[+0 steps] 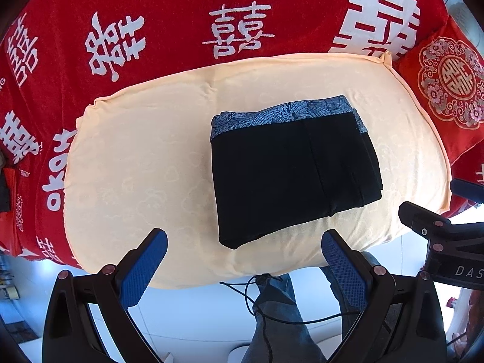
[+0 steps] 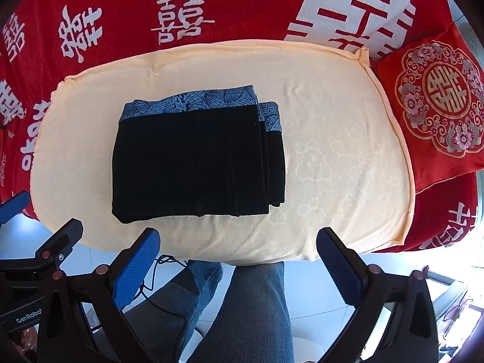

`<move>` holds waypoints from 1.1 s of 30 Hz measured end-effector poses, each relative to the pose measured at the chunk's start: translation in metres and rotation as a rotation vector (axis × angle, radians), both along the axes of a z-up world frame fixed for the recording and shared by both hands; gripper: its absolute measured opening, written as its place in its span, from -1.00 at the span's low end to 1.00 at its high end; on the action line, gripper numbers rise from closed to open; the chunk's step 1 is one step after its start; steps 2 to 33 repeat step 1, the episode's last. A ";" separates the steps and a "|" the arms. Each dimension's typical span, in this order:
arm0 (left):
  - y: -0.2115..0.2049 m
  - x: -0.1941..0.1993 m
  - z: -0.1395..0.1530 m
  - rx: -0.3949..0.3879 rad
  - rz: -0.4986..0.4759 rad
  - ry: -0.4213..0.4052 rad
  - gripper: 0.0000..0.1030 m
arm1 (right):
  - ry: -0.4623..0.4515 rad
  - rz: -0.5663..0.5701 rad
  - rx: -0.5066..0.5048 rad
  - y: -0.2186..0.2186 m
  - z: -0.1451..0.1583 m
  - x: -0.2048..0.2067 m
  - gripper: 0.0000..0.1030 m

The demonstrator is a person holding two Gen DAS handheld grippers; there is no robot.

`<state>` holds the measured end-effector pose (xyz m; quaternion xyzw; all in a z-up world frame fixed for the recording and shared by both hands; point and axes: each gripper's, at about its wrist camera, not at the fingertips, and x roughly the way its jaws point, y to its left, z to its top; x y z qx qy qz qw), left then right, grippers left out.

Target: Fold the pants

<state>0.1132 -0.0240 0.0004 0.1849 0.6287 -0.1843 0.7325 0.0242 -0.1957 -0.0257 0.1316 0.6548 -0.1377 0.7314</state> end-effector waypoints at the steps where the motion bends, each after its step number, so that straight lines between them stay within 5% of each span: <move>1: 0.000 0.000 0.000 0.002 0.000 -0.001 0.98 | 0.000 0.000 0.000 0.000 0.000 0.000 1.00; 33: 0.000 0.000 0.000 0.002 0.000 -0.001 0.98 | 0.000 0.000 0.000 0.000 0.000 0.000 1.00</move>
